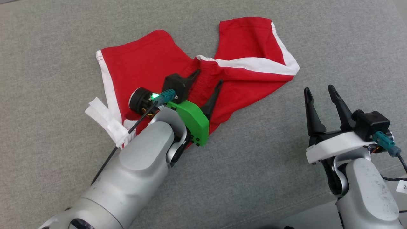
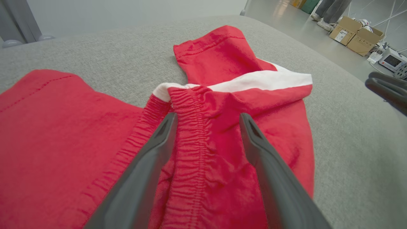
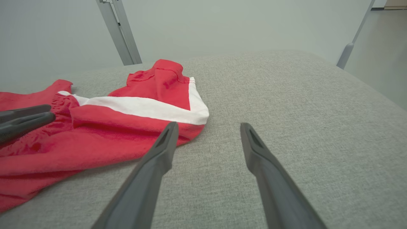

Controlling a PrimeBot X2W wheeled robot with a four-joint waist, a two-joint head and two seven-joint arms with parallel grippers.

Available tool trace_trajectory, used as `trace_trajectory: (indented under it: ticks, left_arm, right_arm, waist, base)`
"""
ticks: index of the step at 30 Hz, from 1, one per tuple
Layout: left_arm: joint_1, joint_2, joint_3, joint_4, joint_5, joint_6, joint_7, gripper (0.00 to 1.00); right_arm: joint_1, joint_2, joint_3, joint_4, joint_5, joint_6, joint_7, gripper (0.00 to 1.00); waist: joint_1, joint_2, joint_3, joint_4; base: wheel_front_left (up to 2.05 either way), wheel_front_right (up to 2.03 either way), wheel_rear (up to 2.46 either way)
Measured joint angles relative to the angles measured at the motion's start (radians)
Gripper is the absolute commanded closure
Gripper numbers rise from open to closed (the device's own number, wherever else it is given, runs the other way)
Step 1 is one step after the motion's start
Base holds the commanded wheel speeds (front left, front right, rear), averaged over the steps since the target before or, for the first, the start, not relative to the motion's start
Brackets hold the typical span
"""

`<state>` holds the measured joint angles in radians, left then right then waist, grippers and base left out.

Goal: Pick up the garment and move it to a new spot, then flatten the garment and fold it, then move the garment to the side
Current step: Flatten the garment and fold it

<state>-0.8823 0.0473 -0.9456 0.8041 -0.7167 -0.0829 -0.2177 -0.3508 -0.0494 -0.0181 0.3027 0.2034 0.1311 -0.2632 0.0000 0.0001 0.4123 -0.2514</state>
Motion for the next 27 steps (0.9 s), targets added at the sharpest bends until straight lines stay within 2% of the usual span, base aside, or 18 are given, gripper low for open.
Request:
trace_trajectory:
  ticks: [1,2,3,8,15,18,21,22,23,24,27]
  left_arm:
    - [0.000,0.000,-0.008,0.002,-0.023,0.000,-0.007,0.58]
    - [-0.003,0.000,-0.019,0.004,-0.036,0.000,-0.011,0.85]
    - [-0.006,0.000,-0.031,0.006,-0.042,0.000,-0.014,1.00]
    - [-0.013,0.000,-0.103,0.028,-0.080,0.009,-0.021,1.00]
    - [-0.025,0.000,-0.147,0.056,-0.118,0.022,-0.039,1.00]
    - [-0.032,0.000,-0.146,0.055,-0.119,0.043,-0.040,1.00]
    - [-0.037,0.001,-0.097,0.021,-0.086,0.087,-0.043,1.00]
    - [-0.038,0.000,-0.064,0.000,-0.057,0.109,-0.044,0.89]
    - [-0.035,0.000,-0.040,-0.014,-0.032,0.123,-0.045,0.12]
    - [-0.025,0.001,-0.005,-0.036,0.001,0.140,-0.045,0.00]
    - [0.053,0.016,0.088,-0.097,0.079,0.164,-0.047,0.00]
  right_arm:
    - [0.001,0.000,-0.001,0.000,0.000,0.000,0.000,0.00]
    - [0.002,0.000,-0.002,0.001,0.000,0.000,0.000,0.00]
    - [0.002,0.000,-0.001,0.001,-0.001,0.000,0.000,0.00]
    - [0.002,0.000,-0.001,0.006,-0.004,0.000,0.000,0.00]
    - [0.002,0.000,-0.003,0.012,-0.012,0.000,0.000,0.00]
    - [0.010,0.000,-0.011,0.015,-0.016,0.000,0.000,0.00]
    - [0.019,0.000,-0.027,0.014,-0.021,0.000,0.000,0.00]
    - [0.025,0.000,-0.034,0.014,-0.025,0.000,0.000,0.00]
    - [0.030,0.000,-0.039,0.014,-0.028,0.000,0.000,0.00]
    - [0.038,0.000,-0.044,0.015,-0.031,0.000,0.000,0.00]
    - [0.056,0.000,-0.055,0.015,-0.038,0.000,0.000,0.00]
  waist:
    - [0.0000,0.0000,-0.001,0.000]
    - [0.0000,0.0000,-0.003,0.000]
    - [0.0000,0.0000,-0.005,0.002]
    - [0.0000,0.0000,-0.022,0.019]
    - [0.0000,0.0000,-0.047,0.038]
    - [0.0000,0.0000,-0.060,0.045]
    - [0.0001,0.0000,-0.077,0.053]
    - [0.0000,0.0000,-0.086,0.057]
    - [0.0000,0.0000,-0.092,0.061]
    - [0.0000,0.0000,-0.101,0.066]
    - [0.0000,0.0000,-0.131,0.081]
  base:
    - [0.00,0.00,0.00]
    - [0.00,0.00,0.00]
    - [0.00,0.00,0.00]
    - [0.00,0.00,0.00]
    - [0.00,0.00,0.00]
    - [0.00,0.00,0.00]
    - [0.00,0.00,0.00]
    - [0.00,0.00,0.00]
    - [0.00,0.00,0.00]
    - [0.00,0.00,0.00]
    - [0.00,0.00,0.00]
